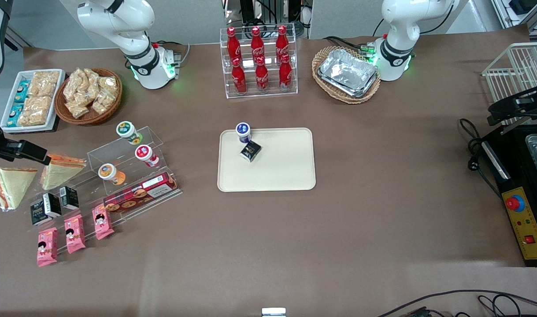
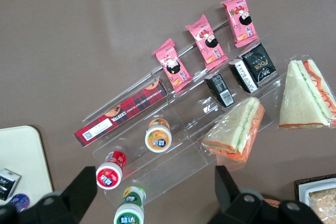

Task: Place sandwich on tray

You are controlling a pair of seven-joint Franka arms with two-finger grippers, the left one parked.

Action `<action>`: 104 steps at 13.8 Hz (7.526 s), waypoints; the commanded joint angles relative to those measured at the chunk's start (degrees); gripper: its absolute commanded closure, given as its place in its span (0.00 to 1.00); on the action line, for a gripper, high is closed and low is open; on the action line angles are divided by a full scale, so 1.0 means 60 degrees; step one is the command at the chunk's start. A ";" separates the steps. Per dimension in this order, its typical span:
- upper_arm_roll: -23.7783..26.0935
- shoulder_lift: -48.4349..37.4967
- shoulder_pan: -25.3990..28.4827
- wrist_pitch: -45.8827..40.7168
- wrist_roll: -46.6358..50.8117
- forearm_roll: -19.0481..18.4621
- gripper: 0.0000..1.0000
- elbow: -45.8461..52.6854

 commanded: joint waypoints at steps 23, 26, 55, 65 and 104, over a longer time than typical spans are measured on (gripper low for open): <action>-0.3274 0.0845 -0.1193 0.0110 -0.6321 0.1051 0.00 0.0628; -0.3555 0.1138 -0.1178 0.0811 -0.6544 0.1171 0.00 0.0540; -0.4039 0.1871 -0.0929 0.6146 -0.6368 0.3278 0.04 -0.3693; -0.4054 0.1783 -0.0768 0.5781 -0.6412 0.3339 1.00 -0.3489; -0.3190 0.4125 0.9177 0.2744 1.4838 0.2314 1.00 0.1272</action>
